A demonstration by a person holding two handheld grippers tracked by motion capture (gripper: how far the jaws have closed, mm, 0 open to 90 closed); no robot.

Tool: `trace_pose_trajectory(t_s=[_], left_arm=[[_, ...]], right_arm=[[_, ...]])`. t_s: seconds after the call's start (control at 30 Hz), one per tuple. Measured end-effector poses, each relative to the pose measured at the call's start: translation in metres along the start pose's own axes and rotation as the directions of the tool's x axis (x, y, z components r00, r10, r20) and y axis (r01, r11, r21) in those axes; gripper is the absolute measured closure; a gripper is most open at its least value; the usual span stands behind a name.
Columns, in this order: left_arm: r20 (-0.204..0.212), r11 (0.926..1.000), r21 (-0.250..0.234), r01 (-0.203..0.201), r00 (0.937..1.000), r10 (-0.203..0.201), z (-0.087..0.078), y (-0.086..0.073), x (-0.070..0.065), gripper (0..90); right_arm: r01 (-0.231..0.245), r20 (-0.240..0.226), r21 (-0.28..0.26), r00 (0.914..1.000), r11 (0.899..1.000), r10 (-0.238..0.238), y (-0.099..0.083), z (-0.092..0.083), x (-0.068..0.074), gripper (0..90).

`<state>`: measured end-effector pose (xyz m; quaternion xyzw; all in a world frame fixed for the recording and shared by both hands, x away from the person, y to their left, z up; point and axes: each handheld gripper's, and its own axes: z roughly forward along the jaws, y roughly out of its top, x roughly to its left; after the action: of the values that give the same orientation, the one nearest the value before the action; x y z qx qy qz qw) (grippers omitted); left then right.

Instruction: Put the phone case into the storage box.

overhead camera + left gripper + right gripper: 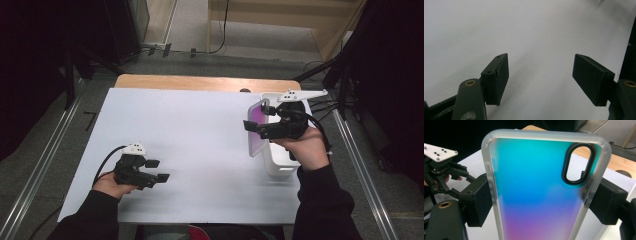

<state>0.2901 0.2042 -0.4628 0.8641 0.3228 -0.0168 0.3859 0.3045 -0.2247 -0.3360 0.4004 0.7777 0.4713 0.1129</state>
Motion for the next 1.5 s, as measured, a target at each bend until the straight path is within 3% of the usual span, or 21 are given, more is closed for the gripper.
trace_pose_trajectory(t_s=[0.3,0.73,0.97,1.1,1.3,1.5], left_arm=[[0.001,1.0000,0.002,0.002,1.0000,-0.002,0.000,0.000,0.000,29.0],[0.000,1.0000,-0.006,0.005,1.0000,-0.005,-0.001,0.000,0.000,29.0],[0.004,1.0000,-0.006,0.004,1.0000,-0.004,0.000,0.000,0.000,29.0],[0.005,1.0000,-0.006,0.005,1.0000,-0.005,0.000,0.000,0.000,29.0],[0.006,1.0000,-0.001,0.006,1.0000,-0.006,0.000,0.000,0.000,29.0],[0.007,1.0000,-0.001,0.009,0.9999,-0.009,0.000,0.000,0.000,29.0]], right_arm=[[-0.019,0.018,-0.013,0.9997,1.000,0.019,-0.002,-0.011,-0.013,14.7],[-0.076,0.079,-0.041,0.9937,0.996,0.079,-0.008,-0.030,-0.036,14.7],[-0.095,0.137,-0.054,0.9854,0.994,0.101,-0.011,-0.032,-0.045,14.7],[-0.121,0.166,-0.065,0.9774,0.991,0.130,-0.012,-0.031,-0.050,14.7],[-0.122,0.228,-0.087,0.9636,0.989,0.139,-0.012,-0.027,-0.056,14.8],[-0.137,0.256,-0.101,0.9534,0.985,0.159,-0.011,-0.023,-0.064,14.8]])
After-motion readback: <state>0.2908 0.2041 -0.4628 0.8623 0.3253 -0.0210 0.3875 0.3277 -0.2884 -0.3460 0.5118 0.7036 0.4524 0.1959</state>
